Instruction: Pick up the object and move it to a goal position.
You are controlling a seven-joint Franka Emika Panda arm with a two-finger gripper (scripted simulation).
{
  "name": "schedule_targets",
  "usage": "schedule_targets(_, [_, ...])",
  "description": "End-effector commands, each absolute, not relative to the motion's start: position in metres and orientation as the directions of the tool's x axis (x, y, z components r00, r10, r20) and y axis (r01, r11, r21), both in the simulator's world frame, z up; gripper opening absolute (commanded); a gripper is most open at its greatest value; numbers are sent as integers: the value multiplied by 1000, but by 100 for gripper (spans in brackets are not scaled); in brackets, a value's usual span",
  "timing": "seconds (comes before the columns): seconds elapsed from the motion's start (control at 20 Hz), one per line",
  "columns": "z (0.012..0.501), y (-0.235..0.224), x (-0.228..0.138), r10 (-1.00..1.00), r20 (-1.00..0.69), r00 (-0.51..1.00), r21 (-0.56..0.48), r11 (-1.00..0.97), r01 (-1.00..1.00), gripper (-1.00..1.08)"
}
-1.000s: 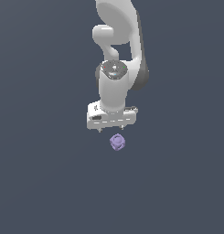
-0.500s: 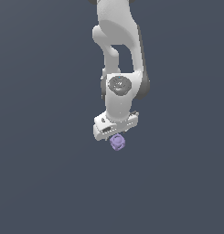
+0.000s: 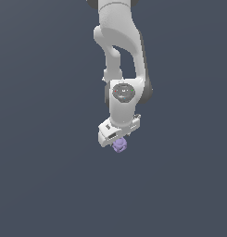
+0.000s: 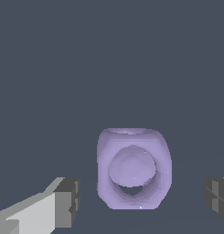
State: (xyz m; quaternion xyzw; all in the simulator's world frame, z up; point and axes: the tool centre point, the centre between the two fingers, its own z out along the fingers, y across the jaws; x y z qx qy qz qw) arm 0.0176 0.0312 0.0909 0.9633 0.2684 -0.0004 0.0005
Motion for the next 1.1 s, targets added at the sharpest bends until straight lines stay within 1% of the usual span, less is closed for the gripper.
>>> schedule_targets(0.0, [90,32,18,524,0,852,0,-852,524,100])
schedule_targets(0.25, [84,32,17,521,-1,854,0,-854,521,100])
schedule_targets(0.65, [46,32,16,524,0,852,0,-852,524,100])
schedule_targets(0.9, [40,32,18,524,0,852,0,-852,524,100])
schedule_targets(0.95, [40,32,18,524,0,852,0,-852,524,-100])
schedule_targets(1.05, [40,32,18,524,0,852,0,-852,524,-100])
